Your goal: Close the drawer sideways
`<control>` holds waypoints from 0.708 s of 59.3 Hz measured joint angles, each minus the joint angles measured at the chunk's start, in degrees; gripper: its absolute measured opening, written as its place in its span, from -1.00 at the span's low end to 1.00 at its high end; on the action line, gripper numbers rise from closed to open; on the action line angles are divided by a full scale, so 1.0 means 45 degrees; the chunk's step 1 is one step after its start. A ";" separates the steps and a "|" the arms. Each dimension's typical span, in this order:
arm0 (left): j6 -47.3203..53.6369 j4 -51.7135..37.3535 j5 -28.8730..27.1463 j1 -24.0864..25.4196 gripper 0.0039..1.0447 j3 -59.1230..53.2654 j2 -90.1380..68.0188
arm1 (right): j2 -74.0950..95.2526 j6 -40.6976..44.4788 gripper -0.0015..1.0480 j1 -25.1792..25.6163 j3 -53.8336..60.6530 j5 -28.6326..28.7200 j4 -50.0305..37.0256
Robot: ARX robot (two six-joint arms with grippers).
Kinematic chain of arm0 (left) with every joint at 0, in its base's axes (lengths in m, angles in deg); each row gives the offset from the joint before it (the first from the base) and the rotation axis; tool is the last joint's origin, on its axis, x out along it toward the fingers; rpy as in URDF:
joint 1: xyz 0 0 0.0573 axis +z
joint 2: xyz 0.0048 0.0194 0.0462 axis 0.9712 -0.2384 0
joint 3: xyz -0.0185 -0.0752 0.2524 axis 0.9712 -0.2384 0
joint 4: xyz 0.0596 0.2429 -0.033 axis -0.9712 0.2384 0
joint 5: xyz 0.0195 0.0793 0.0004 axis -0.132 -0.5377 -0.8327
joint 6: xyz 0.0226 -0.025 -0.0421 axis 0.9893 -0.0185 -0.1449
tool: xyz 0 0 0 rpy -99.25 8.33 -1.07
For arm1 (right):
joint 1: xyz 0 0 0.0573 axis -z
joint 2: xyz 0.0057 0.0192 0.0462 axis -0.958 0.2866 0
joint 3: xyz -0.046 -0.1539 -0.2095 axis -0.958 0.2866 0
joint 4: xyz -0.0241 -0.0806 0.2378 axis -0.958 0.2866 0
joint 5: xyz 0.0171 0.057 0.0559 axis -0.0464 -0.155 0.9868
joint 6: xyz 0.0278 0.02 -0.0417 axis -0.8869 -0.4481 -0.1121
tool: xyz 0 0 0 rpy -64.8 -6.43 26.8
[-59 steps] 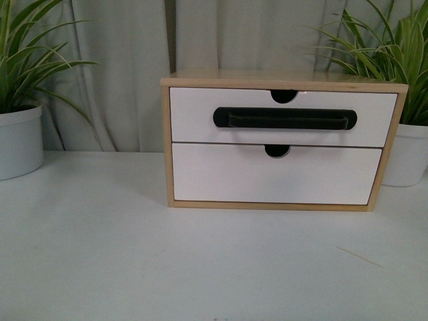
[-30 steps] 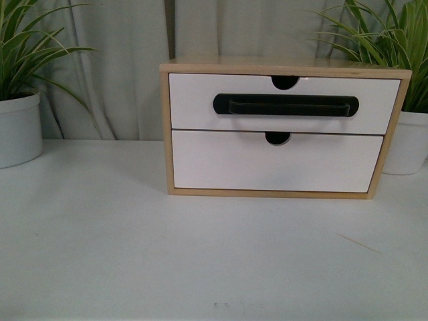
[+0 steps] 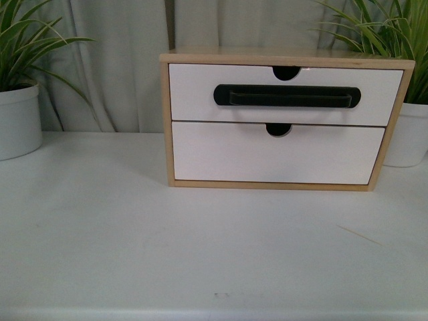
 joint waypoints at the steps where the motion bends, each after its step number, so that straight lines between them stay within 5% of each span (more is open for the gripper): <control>1: 0.0005 0.0000 0.0000 0.0000 -0.80 0.0000 0.0000 | 0.0000 0.0000 -0.75 0.0000 0.0000 0.0000 0.0000; 29: 0.0005 0.0000 0.0000 0.0000 0.85 0.0000 0.0000 | 0.0000 -0.0010 0.86 0.0000 0.0000 0.0000 0.0000; 42: 0.0019 0.0000 0.0000 0.0000 0.89 0.0000 0.0000 | 0.0000 -0.0024 0.83 0.0000 0.0000 0.0000 0.0000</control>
